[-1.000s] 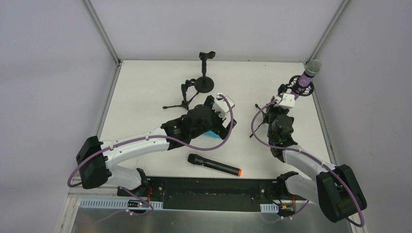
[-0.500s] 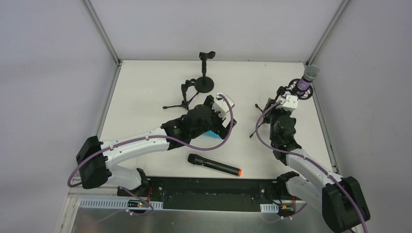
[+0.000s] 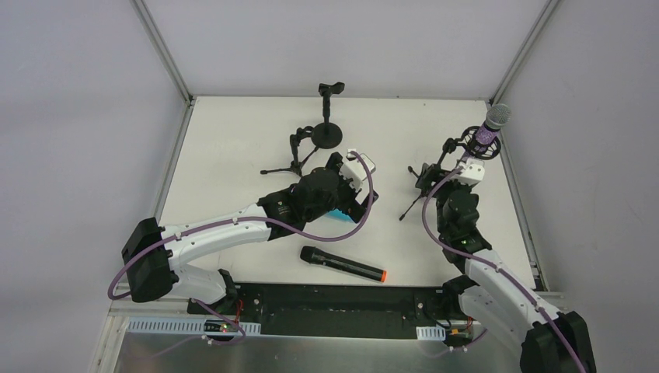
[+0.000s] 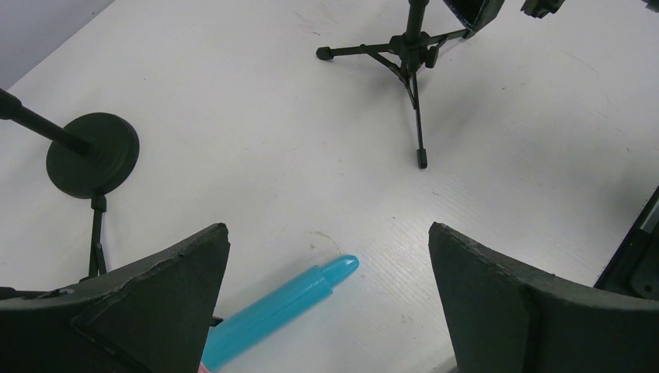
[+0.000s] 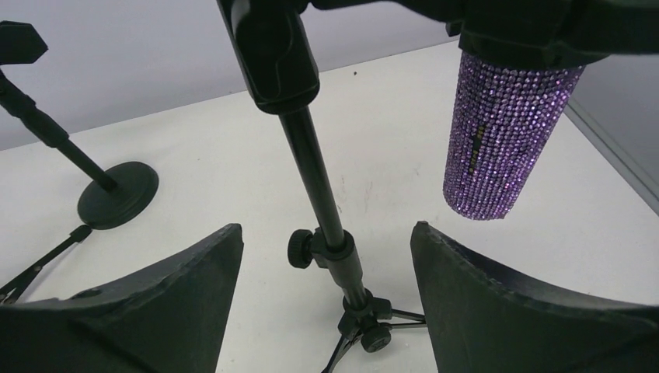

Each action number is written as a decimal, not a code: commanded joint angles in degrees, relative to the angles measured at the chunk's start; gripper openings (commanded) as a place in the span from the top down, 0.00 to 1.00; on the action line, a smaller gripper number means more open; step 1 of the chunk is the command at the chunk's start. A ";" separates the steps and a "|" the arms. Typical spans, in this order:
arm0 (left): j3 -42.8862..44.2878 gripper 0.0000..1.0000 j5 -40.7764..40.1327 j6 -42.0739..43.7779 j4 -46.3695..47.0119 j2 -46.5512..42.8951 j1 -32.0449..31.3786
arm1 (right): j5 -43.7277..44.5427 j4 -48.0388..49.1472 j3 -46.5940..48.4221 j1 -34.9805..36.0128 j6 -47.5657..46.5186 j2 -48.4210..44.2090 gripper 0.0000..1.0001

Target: Attach the microphones to the stand

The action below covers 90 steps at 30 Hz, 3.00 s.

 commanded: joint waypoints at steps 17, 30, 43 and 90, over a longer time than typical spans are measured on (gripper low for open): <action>6.08 0.01 2.48 1.39 -4.43 1.29 0.26 | -16.01 -33.77 3.45 -0.19 17.72 -17.92 0.01; 13.27 0.01 8.15 0.07 -13.58 -3.14 9.75 | -21.83 -40.56 8.15 2.53 25.08 -10.92 0.01; 14.01 0.01 10.68 -8.65 -13.88 -3.98 26.53 | -16.76 -36.46 9.26 14.34 27.32 -3.39 0.01; 18.82 0.63 18.52 -12.81 -13.71 16.56 40.34 | -11.38 -26.53 7.98 24.29 31.12 9.88 0.01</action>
